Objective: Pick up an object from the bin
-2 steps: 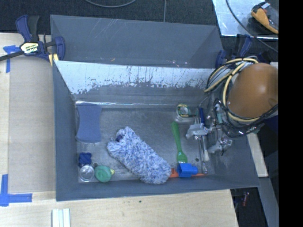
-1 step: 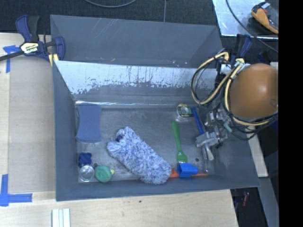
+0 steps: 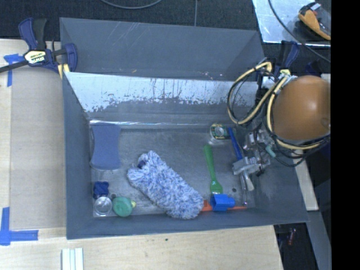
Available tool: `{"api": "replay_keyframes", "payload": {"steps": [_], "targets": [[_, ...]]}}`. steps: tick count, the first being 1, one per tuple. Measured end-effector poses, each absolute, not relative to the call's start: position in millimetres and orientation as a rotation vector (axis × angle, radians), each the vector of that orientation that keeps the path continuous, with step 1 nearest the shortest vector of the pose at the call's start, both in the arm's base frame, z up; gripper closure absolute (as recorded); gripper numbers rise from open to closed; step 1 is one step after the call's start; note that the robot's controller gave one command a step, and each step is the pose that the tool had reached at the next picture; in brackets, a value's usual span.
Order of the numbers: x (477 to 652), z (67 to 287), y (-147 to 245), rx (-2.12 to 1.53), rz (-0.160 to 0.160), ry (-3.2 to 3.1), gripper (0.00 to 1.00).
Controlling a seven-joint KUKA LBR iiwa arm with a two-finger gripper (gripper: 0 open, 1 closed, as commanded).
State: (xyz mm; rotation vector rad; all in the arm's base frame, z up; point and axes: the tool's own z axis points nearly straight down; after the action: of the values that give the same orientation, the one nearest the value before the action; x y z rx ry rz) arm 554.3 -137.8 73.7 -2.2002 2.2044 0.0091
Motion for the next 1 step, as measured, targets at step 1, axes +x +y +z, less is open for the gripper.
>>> {"api": "replay_keyframes", "payload": {"steps": [1], "targets": [[554.2,74.2,-137.4,-2.200,0.010,2.204,1.00]]}}
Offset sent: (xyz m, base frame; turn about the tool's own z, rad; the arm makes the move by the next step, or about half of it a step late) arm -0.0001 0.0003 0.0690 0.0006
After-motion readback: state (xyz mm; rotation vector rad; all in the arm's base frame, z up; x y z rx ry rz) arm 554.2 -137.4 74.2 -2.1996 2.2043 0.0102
